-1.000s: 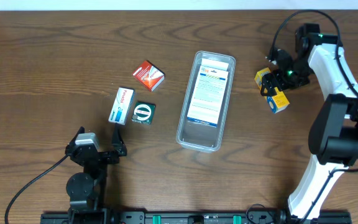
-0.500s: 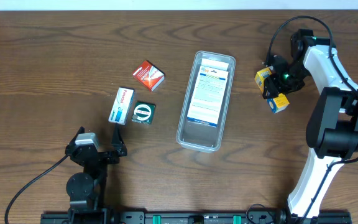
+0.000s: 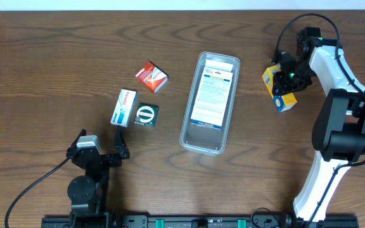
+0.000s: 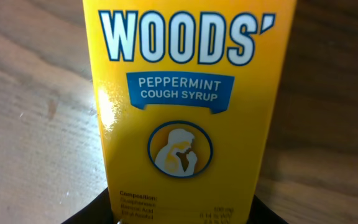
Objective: Pack container
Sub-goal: 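Grasp the yellow Woods' box with the right gripper, then lift the yellow box and carry it over the container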
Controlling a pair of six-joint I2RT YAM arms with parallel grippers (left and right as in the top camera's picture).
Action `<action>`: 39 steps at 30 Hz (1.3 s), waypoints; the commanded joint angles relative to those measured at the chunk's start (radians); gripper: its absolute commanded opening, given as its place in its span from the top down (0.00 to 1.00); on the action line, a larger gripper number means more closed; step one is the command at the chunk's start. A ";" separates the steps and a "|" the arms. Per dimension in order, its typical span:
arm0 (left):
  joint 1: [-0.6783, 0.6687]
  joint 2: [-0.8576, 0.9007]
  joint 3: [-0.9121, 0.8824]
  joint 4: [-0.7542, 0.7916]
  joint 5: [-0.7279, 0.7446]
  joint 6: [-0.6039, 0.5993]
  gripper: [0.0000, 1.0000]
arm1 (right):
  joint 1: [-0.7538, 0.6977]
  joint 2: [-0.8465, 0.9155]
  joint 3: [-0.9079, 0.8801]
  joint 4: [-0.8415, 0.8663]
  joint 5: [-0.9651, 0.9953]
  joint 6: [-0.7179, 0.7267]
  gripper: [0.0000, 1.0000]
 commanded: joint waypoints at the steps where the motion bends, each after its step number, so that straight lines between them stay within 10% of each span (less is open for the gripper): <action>1: 0.003 -0.005 -0.016 -0.037 -0.008 0.013 0.02 | -0.003 0.007 -0.006 0.007 0.037 0.083 0.61; 19: 0.003 -0.005 -0.016 -0.037 -0.008 0.013 0.02 | -0.003 -0.032 -0.003 0.000 0.017 0.436 0.64; 39: 0.003 -0.005 -0.016 -0.038 -0.008 0.013 0.02 | 0.092 -0.471 -0.003 0.050 -0.167 0.592 0.60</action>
